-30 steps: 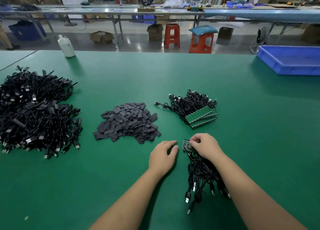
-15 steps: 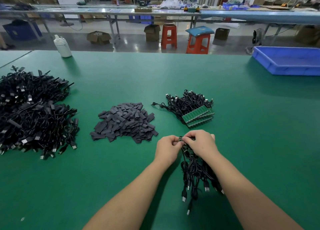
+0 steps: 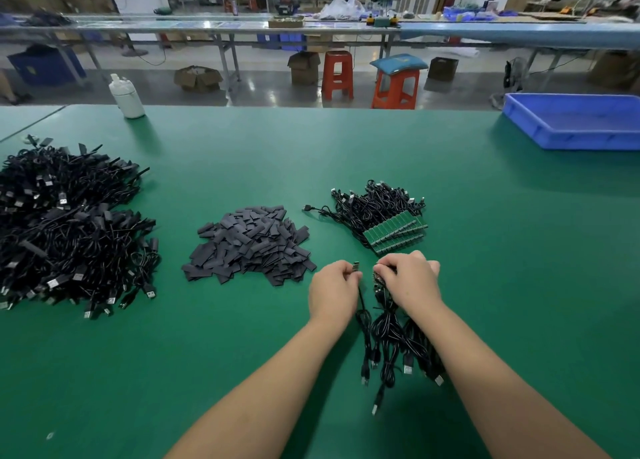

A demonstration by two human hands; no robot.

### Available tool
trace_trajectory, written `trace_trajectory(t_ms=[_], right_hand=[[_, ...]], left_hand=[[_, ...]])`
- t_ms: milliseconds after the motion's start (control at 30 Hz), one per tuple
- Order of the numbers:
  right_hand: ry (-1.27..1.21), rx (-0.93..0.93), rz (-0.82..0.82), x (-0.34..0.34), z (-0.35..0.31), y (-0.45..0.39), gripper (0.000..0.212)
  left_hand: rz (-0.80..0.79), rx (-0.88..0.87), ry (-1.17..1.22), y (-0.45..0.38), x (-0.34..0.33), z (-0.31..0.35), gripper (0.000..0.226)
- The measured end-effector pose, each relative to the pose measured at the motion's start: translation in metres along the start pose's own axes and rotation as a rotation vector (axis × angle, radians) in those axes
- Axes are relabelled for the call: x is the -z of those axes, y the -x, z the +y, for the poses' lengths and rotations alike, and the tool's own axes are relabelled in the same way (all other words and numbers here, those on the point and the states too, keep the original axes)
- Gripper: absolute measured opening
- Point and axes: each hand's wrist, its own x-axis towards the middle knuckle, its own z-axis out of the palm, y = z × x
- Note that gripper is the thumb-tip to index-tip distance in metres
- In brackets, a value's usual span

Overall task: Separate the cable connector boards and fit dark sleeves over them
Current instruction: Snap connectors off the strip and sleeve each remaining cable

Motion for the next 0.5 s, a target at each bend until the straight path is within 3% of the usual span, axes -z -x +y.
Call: trace_trajectory(t_ms=[100, 233, 367, 500], right_hand=[[-0.065, -0.045, -0.047, 0.008, 0.020, -0.005, 0.017], [-0.050, -0.033, -0.042, 0.016, 0.042, -0.011, 0.017], [-0.064, -0.032, -0.058, 0.011, 0.044, -0.013, 0.023], [-0.065, 0.105, 0.082, -0.005, 0.018, -0.009, 0.030]], left_hand=[[0.023, 0.082, 0.171, -0.010, 0.015, -0.021, 0.014], [-0.088, 0.261, 0.601, -0.020, 0.038, -0.047, 0.010], [-0.216, 0.235, 0.637, -0.020, 0.055, -0.059, 0.008], [-0.250, 0.149, 0.508, -0.021, 0.063, -0.055, 0.010]])
